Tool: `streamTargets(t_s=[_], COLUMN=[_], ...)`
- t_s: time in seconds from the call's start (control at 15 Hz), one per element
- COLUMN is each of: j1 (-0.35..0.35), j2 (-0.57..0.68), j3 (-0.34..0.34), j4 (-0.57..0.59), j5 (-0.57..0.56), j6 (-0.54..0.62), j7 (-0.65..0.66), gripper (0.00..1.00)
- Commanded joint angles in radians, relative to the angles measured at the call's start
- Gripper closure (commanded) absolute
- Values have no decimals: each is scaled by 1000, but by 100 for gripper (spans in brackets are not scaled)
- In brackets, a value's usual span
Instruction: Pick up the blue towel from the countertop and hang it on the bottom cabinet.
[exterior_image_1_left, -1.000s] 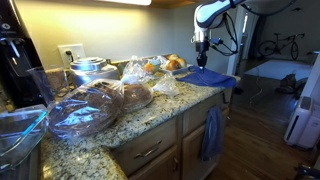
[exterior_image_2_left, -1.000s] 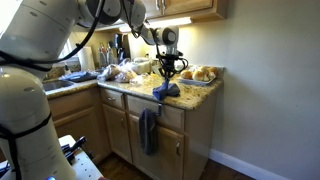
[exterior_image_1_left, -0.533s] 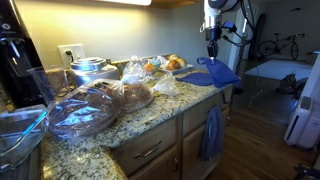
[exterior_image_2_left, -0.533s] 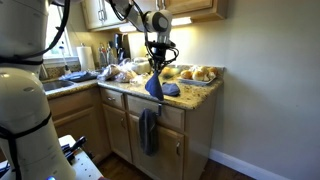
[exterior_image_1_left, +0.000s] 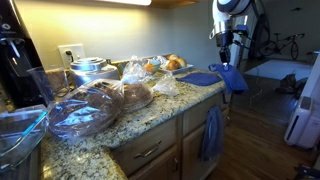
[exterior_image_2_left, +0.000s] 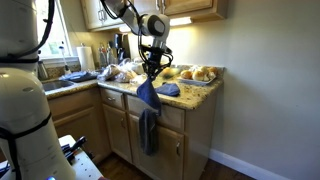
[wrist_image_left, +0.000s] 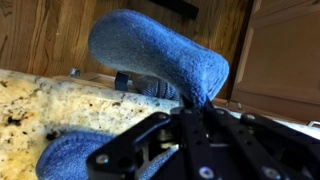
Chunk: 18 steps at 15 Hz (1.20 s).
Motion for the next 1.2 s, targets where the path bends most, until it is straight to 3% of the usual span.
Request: streamTargets(t_s=[0.0, 0.27, 0.33, 1.13], j1=[3, 3, 3, -64], j2=[0, 0, 0, -53], j3=[-2, -2, -2, -43], j4=[-2, -2, -2, -254], j5=[0, 0, 0, 169], j6=[0, 1, 1, -12], j7=[0, 0, 0, -49], gripper=[90, 90, 95, 94])
